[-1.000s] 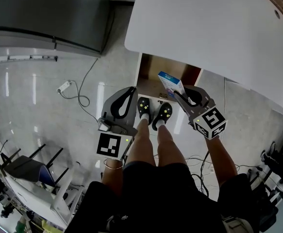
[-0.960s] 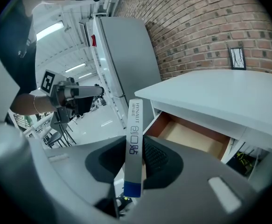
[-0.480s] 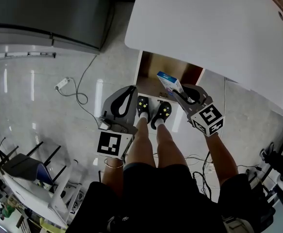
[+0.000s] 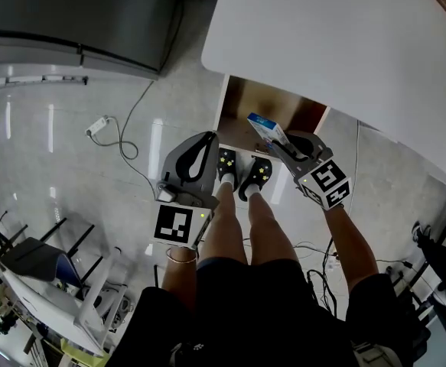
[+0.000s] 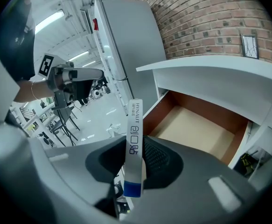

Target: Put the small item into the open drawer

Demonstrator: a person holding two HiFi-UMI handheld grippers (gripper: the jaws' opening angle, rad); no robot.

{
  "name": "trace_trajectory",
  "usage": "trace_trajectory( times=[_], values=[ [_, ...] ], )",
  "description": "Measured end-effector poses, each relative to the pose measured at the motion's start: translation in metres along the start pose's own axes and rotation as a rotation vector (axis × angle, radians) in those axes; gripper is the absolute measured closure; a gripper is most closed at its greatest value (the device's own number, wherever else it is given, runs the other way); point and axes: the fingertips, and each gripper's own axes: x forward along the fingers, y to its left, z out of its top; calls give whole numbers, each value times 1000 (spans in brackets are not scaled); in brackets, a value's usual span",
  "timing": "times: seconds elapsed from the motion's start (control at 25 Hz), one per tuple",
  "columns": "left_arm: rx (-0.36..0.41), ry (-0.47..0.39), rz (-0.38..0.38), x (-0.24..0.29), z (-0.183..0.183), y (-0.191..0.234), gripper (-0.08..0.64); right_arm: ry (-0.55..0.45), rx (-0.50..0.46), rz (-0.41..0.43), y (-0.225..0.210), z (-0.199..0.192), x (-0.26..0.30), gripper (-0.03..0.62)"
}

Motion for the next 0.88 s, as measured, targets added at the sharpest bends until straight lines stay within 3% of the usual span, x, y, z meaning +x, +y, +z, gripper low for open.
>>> trace_trajectory(
  times=[0.88],
  values=[
    [-23, 18, 10, -5, -16, 17, 548, 146, -124, -10, 3, -28, 38, 497]
  ],
)
